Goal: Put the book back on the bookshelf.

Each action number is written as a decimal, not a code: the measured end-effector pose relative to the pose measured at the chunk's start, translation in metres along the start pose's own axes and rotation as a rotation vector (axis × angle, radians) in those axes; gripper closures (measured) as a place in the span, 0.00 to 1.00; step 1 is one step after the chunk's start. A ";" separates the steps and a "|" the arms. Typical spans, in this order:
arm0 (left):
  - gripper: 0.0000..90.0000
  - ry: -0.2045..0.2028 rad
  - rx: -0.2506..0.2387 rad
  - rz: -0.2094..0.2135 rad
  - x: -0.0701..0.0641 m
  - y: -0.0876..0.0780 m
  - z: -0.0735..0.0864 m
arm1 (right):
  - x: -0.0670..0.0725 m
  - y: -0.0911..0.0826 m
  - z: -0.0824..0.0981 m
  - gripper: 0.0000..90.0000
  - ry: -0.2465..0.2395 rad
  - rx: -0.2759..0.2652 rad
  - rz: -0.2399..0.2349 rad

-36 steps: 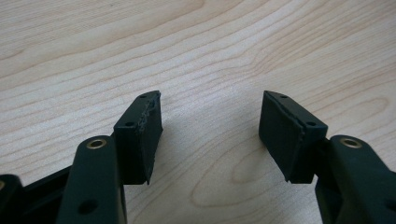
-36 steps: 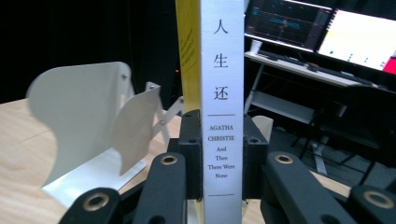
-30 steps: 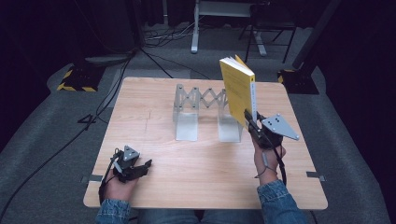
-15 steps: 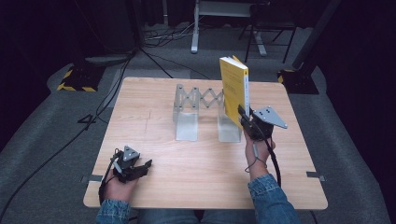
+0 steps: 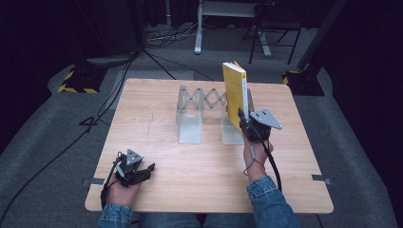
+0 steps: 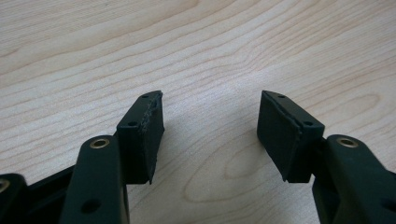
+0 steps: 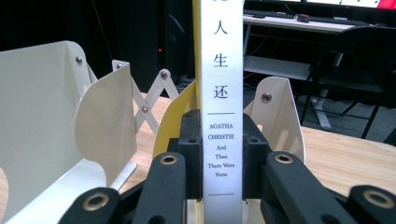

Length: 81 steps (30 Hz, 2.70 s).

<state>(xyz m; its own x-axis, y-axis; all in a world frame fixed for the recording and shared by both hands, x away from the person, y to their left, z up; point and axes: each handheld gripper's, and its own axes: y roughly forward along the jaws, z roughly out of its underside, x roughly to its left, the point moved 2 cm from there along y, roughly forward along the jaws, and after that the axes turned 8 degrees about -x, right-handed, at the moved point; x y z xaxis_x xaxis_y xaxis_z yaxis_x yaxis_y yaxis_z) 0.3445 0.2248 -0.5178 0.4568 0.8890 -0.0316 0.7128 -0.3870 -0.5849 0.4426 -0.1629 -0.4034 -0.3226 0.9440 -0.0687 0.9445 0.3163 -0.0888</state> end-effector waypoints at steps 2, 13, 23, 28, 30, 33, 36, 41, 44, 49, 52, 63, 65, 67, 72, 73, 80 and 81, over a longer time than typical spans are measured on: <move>0.46 -0.002 -0.002 -0.002 0.000 0.000 0.000 | 0.000 0.001 0.000 0.85 0.016 0.000 0.006; 0.46 -0.003 0.000 0.005 0.000 0.000 0.000 | 0.015 0.006 0.013 0.84 0.013 -0.010 0.016; 0.46 -0.005 -0.002 0.005 0.001 0.000 0.000 | 0.022 0.008 0.029 0.84 0.000 0.021 0.001; 0.47 -0.006 -0.004 0.006 0.001 0.000 0.000 | 0.026 0.010 0.037 0.84 -0.011 0.050 -0.005; 0.47 -0.007 -0.004 0.006 0.001 0.000 0.000 | 0.028 0.010 0.041 0.84 -0.019 0.062 -0.008; 0.47 -0.011 -0.006 0.008 0.000 0.001 0.000 | 0.028 0.011 0.049 0.84 -0.020 0.071 -0.008; 0.47 -0.011 -0.006 0.008 0.000 0.001 0.000 | 0.027 0.013 0.058 0.84 -0.012 0.106 -0.006; 0.47 -0.014 -0.007 0.009 0.000 0.001 0.000 | 0.028 0.014 0.062 0.84 -0.002 0.112 -0.016; 0.47 -0.013 -0.006 0.009 0.000 0.001 0.000 | 0.028 0.014 0.065 0.84 0.000 0.123 -0.022; 0.47 -0.011 -0.005 0.010 0.000 0.001 0.000 | 0.028 0.016 0.073 0.83 -0.005 0.157 -0.024; 0.47 -0.013 -0.006 0.011 0.000 0.001 0.000 | 0.026 0.016 0.079 0.83 0.019 0.150 -0.022; 0.47 -0.015 -0.007 0.012 0.001 0.001 -0.001 | 0.024 0.015 0.077 0.77 0.004 0.160 -0.022; 0.47 -0.016 -0.007 0.013 0.001 0.001 -0.001 | 0.022 0.012 0.074 0.69 0.010 0.156 -0.031; 0.47 -0.017 -0.007 0.013 0.001 0.001 -0.001 | 0.022 0.008 0.071 0.66 0.008 0.133 -0.044; 0.47 -0.014 -0.006 0.014 0.001 0.001 -0.001 | 0.019 -0.005 0.055 0.62 -0.013 0.083 -0.073; 0.47 -0.014 -0.005 0.015 0.001 0.001 -0.001 | 0.018 -0.009 0.051 0.61 -0.018 0.074 -0.078; 0.46 -0.032 -0.005 0.026 0.004 -0.002 0.001 | 0.001 -0.032 0.035 0.60 -0.013 0.058 -0.149; 0.45 -0.031 -0.006 0.029 0.004 -0.002 0.001 | -0.001 -0.036 0.033 0.59 -0.017 0.056 -0.164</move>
<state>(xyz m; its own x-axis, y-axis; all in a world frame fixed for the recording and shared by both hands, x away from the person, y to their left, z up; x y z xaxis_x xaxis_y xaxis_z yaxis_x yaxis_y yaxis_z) 0.3445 0.2294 -0.5178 0.4608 0.8844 -0.0742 0.7026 -0.4145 -0.5784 0.4074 -0.1786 -0.4328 -0.4731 0.8786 -0.0651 0.8746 0.4595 -0.1549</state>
